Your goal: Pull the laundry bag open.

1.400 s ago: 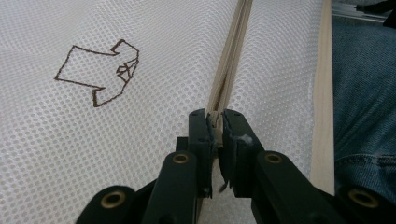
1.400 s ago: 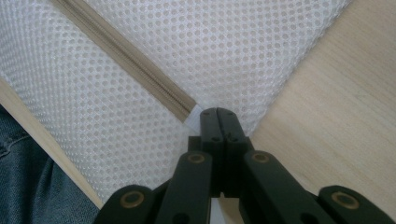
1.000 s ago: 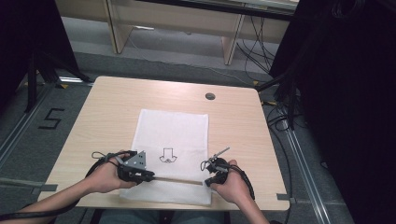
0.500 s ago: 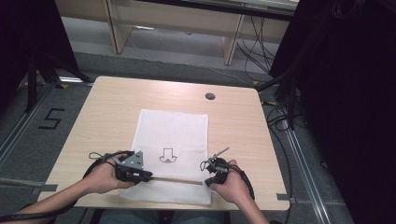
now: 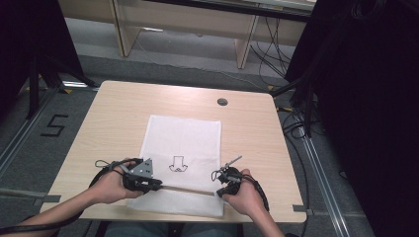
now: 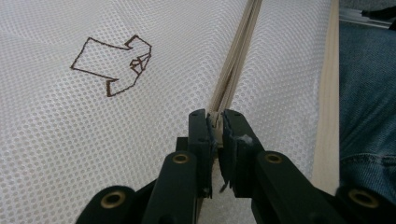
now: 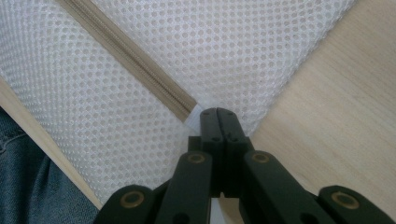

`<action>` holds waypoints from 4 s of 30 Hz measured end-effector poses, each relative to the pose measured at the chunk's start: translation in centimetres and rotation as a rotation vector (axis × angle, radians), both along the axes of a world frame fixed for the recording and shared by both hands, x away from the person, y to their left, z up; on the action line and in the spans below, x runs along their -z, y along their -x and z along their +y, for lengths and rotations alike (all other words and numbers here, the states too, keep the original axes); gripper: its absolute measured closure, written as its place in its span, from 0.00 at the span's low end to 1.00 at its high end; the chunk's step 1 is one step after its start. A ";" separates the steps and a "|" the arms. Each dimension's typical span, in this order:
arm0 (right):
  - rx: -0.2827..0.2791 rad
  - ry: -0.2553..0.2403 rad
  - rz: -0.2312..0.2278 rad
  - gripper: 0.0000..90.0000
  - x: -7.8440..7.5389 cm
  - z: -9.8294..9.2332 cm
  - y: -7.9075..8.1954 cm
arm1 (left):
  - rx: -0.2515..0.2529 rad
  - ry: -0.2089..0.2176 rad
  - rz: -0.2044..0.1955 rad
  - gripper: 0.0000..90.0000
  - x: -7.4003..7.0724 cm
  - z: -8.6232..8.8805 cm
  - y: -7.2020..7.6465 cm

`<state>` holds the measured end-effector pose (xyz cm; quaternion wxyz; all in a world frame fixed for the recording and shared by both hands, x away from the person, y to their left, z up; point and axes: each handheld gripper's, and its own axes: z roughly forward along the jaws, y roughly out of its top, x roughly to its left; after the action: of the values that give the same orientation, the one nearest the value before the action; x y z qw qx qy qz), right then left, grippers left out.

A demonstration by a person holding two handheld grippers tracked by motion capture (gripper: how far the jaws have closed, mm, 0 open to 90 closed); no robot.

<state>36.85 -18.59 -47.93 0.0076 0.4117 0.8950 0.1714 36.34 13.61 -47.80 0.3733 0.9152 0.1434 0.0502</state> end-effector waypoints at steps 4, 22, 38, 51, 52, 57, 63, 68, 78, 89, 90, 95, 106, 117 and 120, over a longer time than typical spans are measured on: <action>-0.001 0.003 0.004 1.00 0.0 0.0 0.0 | 0.003 0.000 -0.001 0.91 0.1 0.1 0.2; 0.004 -0.014 0.004 1.00 0.1 -0.2 -0.1 | -0.012 -0.054 -0.018 0.91 0.4 1.6 0.4; 0.016 -0.006 0.019 1.00 0.0 -0.2 0.0 | -0.056 -0.009 0.027 0.91 0.5 3.6 0.5; 0.011 -0.014 0.019 1.00 0.0 -0.2 -0.1 | -0.056 -0.018 0.013 0.91 0.4 3.6 0.6; 0.003 -0.017 0.011 1.00 0.1 -0.2 -0.1 | -0.054 -0.027 0.007 0.91 0.4 3.6 0.6; 0.000 -0.020 0.009 1.00 0.1 -0.3 -0.2 | -0.053 -0.052 -0.005 0.91 0.4 3.7 0.6; 0.001 -0.015 0.014 1.00 0.0 -0.2 -0.2 | -0.074 -0.034 0.008 0.91 0.3 4.6 0.6; 0.008 -0.009 0.015 1.00 0.0 -0.2 -0.1 | -0.082 -0.021 0.020 0.91 0.6 4.7 0.5; 0.017 -0.012 0.015 1.00 0.0 -0.2 -0.1 | -0.082 -0.024 0.018 0.91 0.8 4.9 0.9; -0.005 -0.020 0.002 1.00 0.1 -0.1 0.0 | -0.100 -0.032 0.028 0.91 1.2 5.1 0.9; -0.010 -0.016 0.004 1.00 0.0 0.0 0.0 | -0.100 -0.036 0.027 0.91 1.1 5.1 0.9; -0.015 -0.009 -0.005 1.00 0.1 0.1 -0.1 | -0.109 -0.034 0.025 0.91 0.8 4.9 0.9; -0.004 -0.048 -0.027 1.00 -0.6 0.8 -0.2 | -0.119 -0.018 0.040 0.91 0.8 4.8 0.8; -0.018 0.016 -0.009 1.00 0.0 1.2 0.1 | -0.114 -0.055 0.051 0.91 1.2 5.0 0.7; -0.024 0.012 -0.018 1.00 0.0 1.0 0.1 | -0.110 -0.062 0.065 0.91 1.3 5.0 0.7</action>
<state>36.79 -17.61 -47.98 0.0161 0.3995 0.9007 0.1697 35.68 18.57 -49.07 0.3365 0.9183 0.2037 0.0452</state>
